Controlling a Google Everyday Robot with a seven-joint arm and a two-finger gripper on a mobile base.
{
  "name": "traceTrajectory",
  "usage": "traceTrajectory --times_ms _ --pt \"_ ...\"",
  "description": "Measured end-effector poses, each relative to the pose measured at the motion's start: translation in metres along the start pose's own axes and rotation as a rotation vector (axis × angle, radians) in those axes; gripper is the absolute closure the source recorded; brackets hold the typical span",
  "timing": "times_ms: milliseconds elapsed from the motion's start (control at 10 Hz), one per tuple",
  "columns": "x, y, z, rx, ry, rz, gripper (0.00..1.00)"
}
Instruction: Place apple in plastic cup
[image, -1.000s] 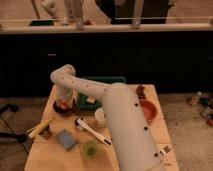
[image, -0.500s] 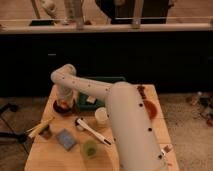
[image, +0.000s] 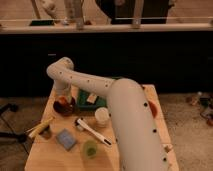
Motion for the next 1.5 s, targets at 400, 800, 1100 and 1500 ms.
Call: traceTrajectory --times_ms 400,800,1100,1500 --pt "-0.022 -0.001 -0.037 0.012 0.014 -0.049 1.0" --pt "-0.052 0.018 -0.054 0.02 0.028 -0.046 1.0" --pt "-0.077 0.035 -0.062 0.026 0.047 -0.017 1.0" --pt "-0.114 0.058 -0.072 0.028 0.092 0.043 1.0"
